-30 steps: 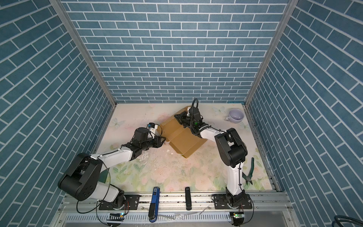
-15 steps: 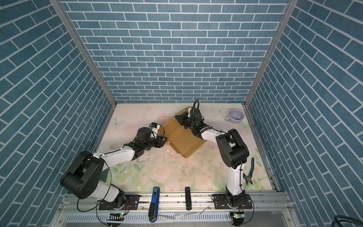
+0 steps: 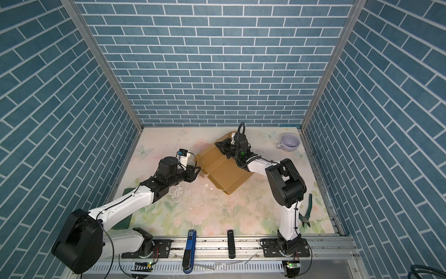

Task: Fold the paper box

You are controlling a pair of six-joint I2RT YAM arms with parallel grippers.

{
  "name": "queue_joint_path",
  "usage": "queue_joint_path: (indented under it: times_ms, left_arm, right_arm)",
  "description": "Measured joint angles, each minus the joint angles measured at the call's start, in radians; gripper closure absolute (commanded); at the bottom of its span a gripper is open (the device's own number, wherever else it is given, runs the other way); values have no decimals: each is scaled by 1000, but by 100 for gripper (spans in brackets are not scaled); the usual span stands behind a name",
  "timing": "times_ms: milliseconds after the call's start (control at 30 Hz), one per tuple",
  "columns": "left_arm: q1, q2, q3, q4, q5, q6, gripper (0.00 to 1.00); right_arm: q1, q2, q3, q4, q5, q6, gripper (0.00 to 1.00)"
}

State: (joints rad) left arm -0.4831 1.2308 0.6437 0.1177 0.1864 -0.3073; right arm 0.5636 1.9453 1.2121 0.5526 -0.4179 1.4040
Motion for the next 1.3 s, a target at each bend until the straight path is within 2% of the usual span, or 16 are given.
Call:
queue_joint_path:
  times_ms: [233,467,733,1300]
  left_arm:
    - [6,-12,-34,-55,-62,60,55]
    - [32,81,-42,-14,-69,109,59]
    - [33,223,-3,55,-12,140,61]
    - [18,308,57,105,68,148,63]
  right_arm:
    - [-4,-10,0,-3,-14,0,100]
    - [-8,-16,-1,-11,-32,-15,100]
    - [-11,-22,-11,-21,-41,-23,100]
    - [-30,-21,-34,-12,-62,-25,100]
